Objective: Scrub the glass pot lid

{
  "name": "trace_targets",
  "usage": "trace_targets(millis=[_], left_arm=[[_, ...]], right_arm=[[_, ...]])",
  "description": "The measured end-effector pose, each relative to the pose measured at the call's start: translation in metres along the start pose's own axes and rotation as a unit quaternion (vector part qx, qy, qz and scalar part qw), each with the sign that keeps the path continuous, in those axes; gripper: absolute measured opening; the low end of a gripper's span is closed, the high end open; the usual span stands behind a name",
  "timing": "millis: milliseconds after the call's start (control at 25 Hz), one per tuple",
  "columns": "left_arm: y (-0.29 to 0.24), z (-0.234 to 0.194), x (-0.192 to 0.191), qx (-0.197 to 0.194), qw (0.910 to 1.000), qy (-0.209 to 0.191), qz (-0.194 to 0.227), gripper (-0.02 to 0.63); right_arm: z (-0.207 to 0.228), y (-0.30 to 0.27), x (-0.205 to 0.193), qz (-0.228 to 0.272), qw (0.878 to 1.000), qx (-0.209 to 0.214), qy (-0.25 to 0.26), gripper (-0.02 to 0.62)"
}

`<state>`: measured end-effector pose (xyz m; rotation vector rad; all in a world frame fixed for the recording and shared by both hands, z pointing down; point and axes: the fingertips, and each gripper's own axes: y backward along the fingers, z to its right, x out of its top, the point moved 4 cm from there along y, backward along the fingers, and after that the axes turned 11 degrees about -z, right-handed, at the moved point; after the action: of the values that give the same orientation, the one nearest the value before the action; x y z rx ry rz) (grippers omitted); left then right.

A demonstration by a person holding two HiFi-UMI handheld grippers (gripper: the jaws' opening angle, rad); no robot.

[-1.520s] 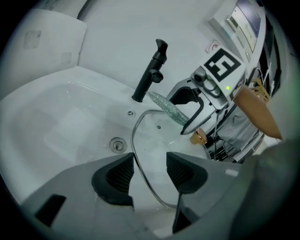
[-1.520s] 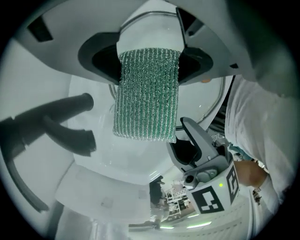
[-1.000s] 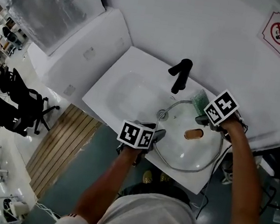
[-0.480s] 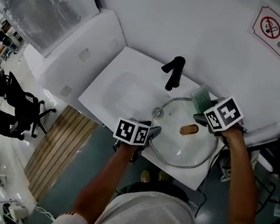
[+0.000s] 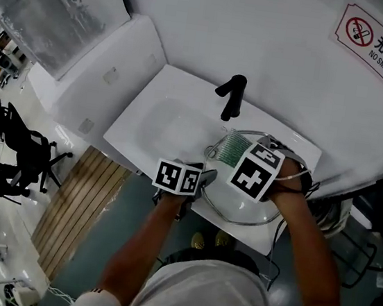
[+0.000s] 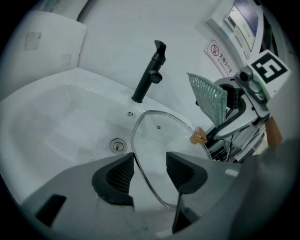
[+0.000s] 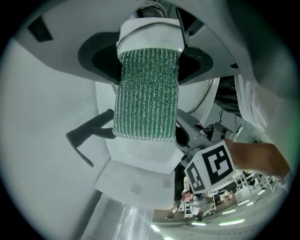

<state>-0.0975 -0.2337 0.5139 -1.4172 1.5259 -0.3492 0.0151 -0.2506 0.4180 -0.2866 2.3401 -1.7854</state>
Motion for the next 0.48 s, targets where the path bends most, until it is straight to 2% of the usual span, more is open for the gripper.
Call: trace_targets(millis=[240, 480], left_arm=[[0.001, 0.000, 0.000, 0.000, 1.0000, 0.000, 0.000, 0.227], [0.001, 0.001, 0.000, 0.002, 1.0000, -0.004, 0.002, 0.227]], right_arm=[[-0.025, -0.021, 0.017, -0.086, 0.994, 0.002, 0.063, 0.348], [-0.037, -0.038, 0.019, -0.125, 0.989, -0.011, 0.083, 0.348]])
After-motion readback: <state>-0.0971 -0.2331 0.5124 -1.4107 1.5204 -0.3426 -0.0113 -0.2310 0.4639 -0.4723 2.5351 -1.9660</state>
